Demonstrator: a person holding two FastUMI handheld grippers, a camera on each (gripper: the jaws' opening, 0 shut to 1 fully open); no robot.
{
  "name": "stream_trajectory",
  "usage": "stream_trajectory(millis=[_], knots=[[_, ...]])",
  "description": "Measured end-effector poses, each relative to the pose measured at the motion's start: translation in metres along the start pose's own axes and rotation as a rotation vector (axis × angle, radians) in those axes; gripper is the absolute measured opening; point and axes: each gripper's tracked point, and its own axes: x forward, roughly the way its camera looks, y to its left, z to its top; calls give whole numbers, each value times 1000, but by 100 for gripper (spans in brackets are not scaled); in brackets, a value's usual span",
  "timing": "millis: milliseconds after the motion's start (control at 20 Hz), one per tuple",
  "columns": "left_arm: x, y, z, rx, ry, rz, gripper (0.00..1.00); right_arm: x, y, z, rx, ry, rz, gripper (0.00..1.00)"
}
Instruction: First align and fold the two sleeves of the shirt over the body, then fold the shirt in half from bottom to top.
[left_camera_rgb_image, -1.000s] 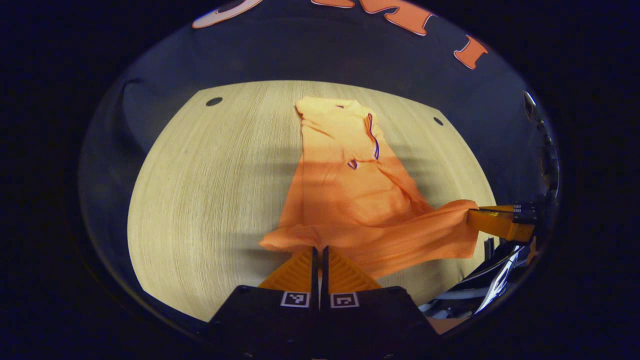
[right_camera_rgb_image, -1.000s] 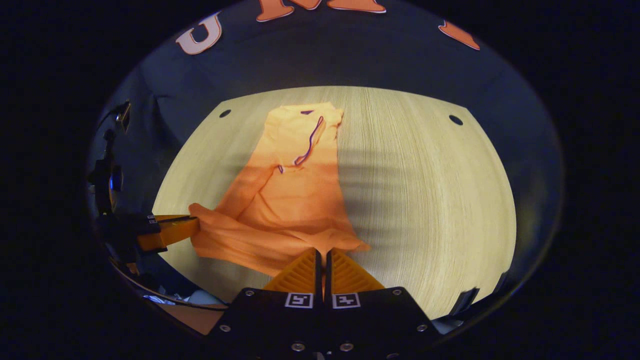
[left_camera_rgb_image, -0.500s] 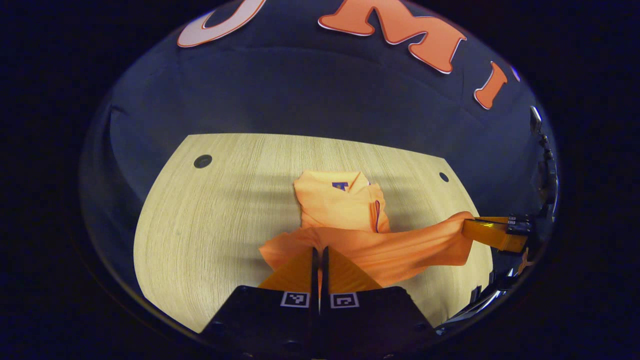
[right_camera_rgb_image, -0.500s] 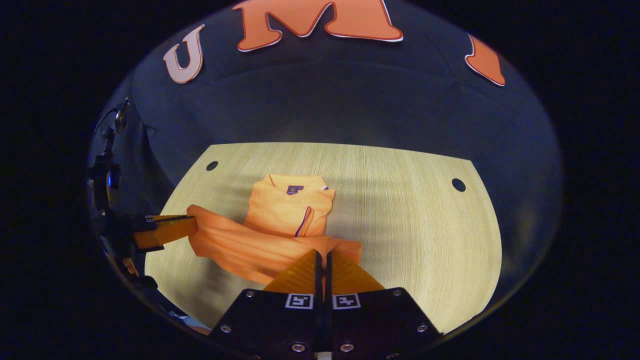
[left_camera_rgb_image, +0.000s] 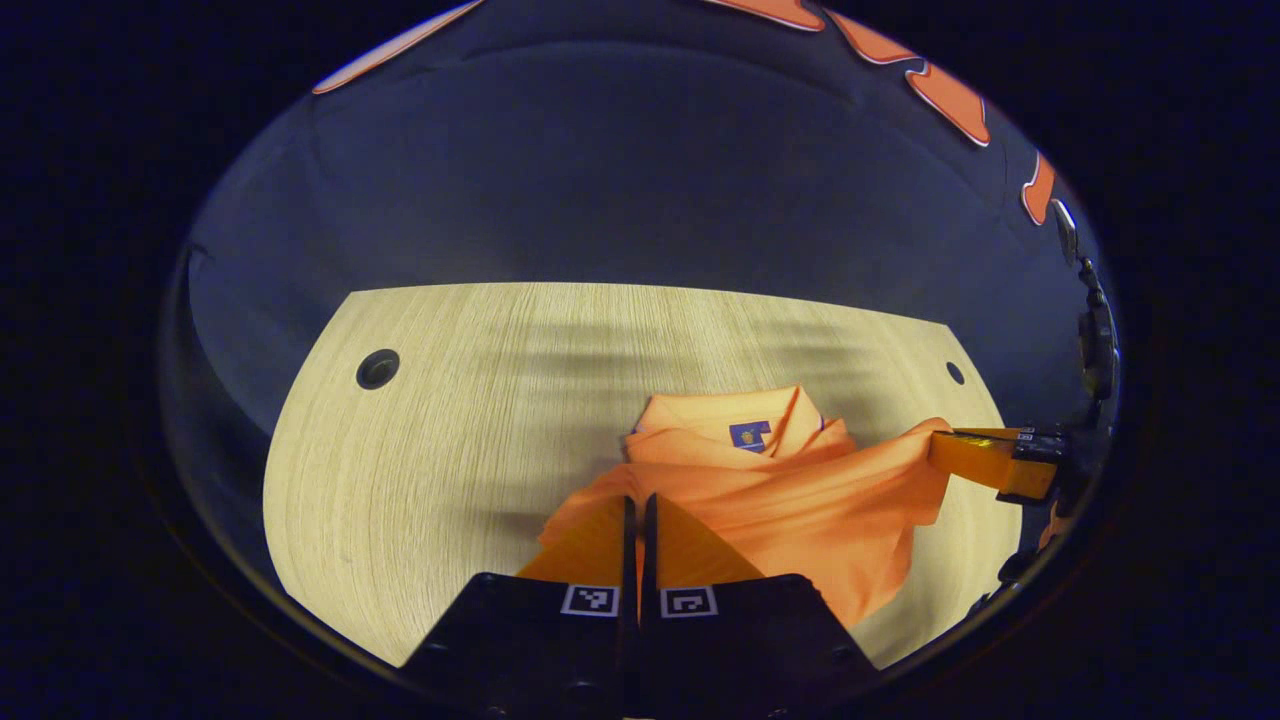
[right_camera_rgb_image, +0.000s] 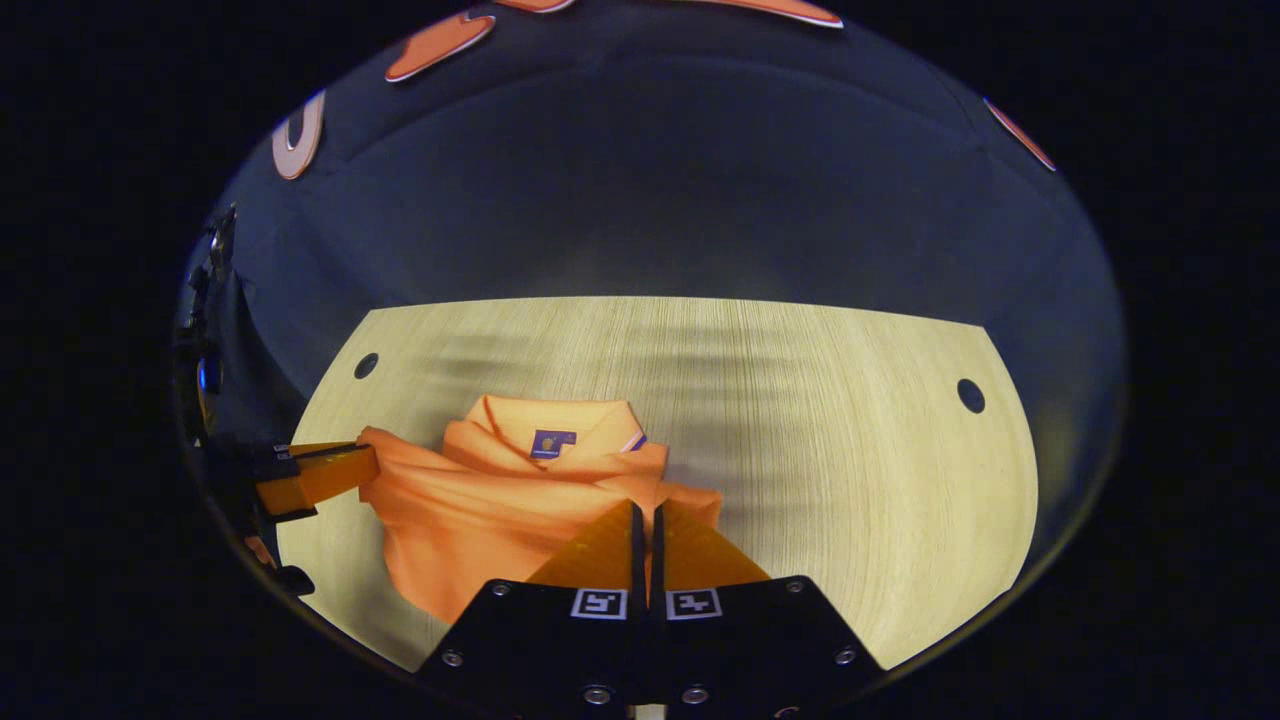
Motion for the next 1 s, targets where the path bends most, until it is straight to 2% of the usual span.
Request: stream_trajectory(millis=[200, 250, 300, 350, 450, 500, 600, 800, 1000], knots=[[29, 7, -17, -33, 47, 15, 1, 30, -2, -5, 11, 23, 0, 2], [33, 12, -20, -20, 59, 35, 5, 37, -8, -7, -6, 15, -32, 5], [34, 15, -20, -16, 55, 44, 10, 41, -16, -10, -14, 19, -67, 12], [37, 22, -16, -11, 47, 70, 15, 36, -16, -10, -7, 24, -64, 27], [28, 34, -17, -1, 43, 125, 70, 38, -23, -11, 15, 17, -79, 76], [29, 33, -15, -15, 23, 121, 98, 38, -25, -11, 13, 7, -83, 100], [9, 34, 5, -43, -56, 119, 99, 19, -23, -3, 17, -34, -79, 100], [-64, 19, 62, -17, -273, 126, 98, -44, -15, 37, 41, -198, -54, 100], [-194, 1, 113, 16, -519, 115, 98, -151, -13, 72, 48, -403, -44, 100]])
